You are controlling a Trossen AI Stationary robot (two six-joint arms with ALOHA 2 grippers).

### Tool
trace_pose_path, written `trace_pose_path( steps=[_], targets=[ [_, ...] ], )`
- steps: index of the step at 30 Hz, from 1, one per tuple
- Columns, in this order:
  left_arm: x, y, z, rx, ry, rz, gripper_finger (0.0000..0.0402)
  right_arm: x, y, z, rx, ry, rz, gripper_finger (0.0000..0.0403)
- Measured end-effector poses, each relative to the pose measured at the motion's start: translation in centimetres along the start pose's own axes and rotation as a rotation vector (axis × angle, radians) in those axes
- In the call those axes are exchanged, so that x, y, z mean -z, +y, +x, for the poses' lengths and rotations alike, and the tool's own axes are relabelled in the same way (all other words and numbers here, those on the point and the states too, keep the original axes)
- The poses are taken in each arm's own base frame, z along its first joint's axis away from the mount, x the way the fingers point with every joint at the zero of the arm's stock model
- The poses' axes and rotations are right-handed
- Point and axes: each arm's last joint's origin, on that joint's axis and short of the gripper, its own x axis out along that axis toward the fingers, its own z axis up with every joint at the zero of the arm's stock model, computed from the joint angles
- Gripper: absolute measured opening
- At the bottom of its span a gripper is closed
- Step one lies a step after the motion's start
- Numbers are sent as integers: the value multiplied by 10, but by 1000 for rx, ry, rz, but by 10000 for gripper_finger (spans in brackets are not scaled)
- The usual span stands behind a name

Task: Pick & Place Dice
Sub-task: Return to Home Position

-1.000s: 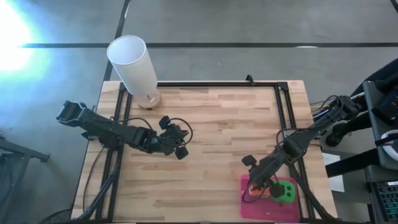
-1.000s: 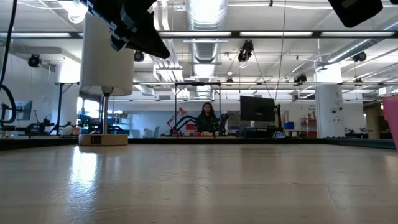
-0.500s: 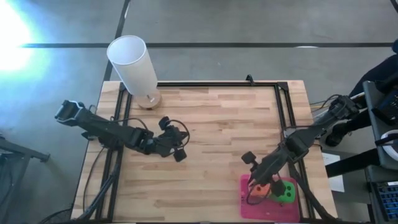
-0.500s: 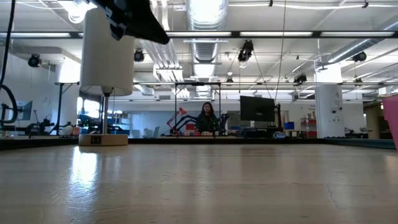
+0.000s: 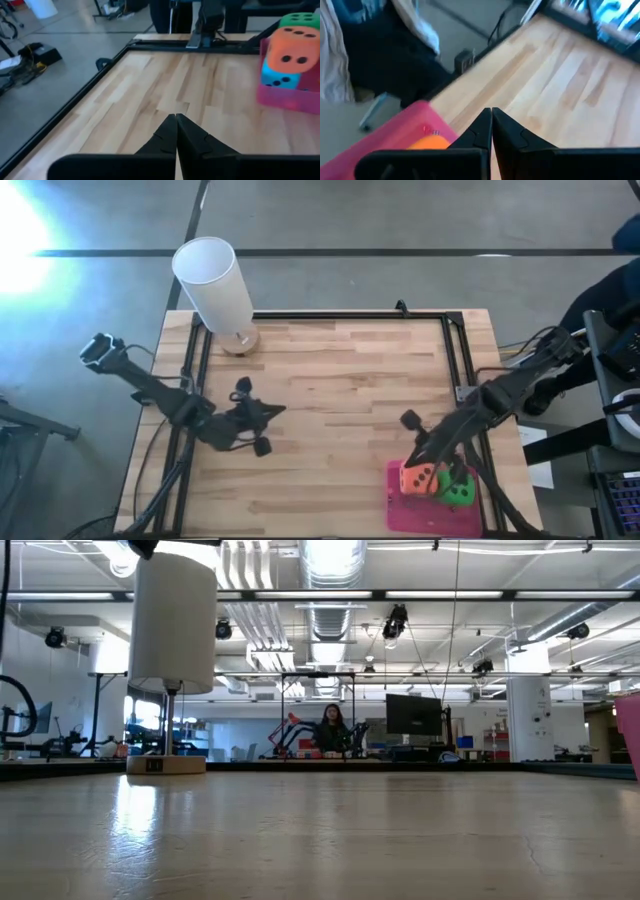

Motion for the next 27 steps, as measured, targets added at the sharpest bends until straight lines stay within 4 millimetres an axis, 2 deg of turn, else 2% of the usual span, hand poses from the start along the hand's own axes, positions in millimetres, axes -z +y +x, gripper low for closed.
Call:
trace_pose_path(
  steps=[4, 10, 15, 27],
  targets=[
    [11, 5, -15, 31, -56, -34, 3, 3, 1, -16, 16, -118, -4, 8],
    [33, 26, -29, 101, -153, -128, 3, 14, 2, -33, 47, -258, -8, 8],
    [51, 44, -39, 190, -252, -185, 2, 30, 4, -40, 57, -349, -4, 8],
    [85, 77, -54, 221, -401, -256, 2, 73, 7, -50, 150, -500, 15, 8]
  ],
)
